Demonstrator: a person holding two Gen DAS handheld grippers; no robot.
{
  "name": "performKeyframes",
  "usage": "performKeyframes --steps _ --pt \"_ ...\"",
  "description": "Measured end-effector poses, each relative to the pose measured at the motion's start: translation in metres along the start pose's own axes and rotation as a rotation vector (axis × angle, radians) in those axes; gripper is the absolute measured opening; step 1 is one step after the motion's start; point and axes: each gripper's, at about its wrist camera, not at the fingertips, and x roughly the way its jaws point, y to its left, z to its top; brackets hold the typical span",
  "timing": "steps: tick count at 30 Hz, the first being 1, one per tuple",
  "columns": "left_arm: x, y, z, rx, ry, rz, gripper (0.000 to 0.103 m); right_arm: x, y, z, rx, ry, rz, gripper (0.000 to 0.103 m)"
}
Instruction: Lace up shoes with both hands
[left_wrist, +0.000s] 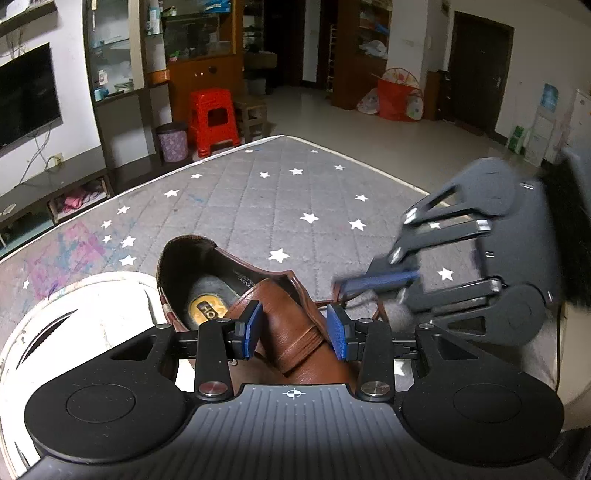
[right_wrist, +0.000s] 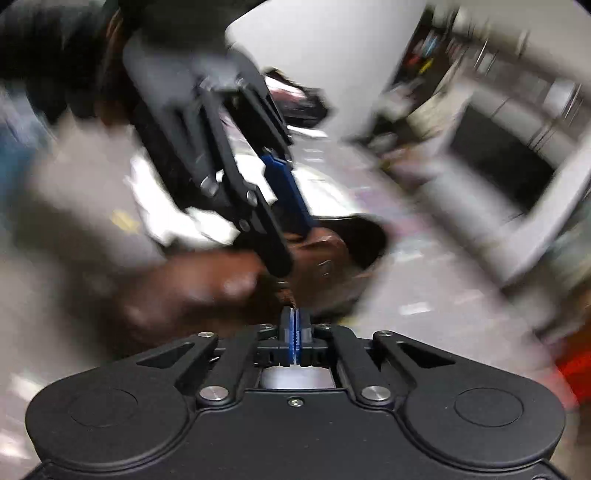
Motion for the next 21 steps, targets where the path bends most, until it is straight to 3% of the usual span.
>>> performKeyframes --steps 3,7,9,10,11,14,17,21 --pt "-0.002 0.0 -0.002 -0.008 -0.006 0.01 0.04 -0.009 0.019 -0.002 -0.162 -0.004 -0.22 0.0" --pt "-0.006 -0.001 -0.004 -0.02 -0.011 0.019 0.04 -0.015 0.002 -0.003 -0.248 0.041 -0.482 0.0" --pt "-0.008 -0.001 -0.006 -0.024 -0.014 0.018 0.04 -0.027 -0.021 0.001 -0.148 0.048 -0.482 0.0" --pt "-0.01 -0.002 -0.007 -0.028 -0.017 0.016 0.04 -0.034 -0.033 0.003 -0.089 0.052 -0.47 0.0" --pt "-0.01 -0.002 -0.007 -0.03 -0.02 0.016 0.04 -0.043 -0.048 0.007 0.01 0.053 -0.389 0.0" --pt "-0.012 -0.002 -0.009 -0.038 -0.028 0.013 0.04 -0.055 -0.053 0.011 0.152 0.014 -0.143 0.005" --pt "-0.012 -0.003 -0.008 -0.03 -0.022 0.013 0.04 -0.046 -0.032 0.01 0.1 0.023 -0.047 0.005" --pt "-0.012 -0.002 -0.006 -0.023 -0.016 0.007 0.04 -0.025 -0.015 0.009 0.004 0.032 0.02 0.005"
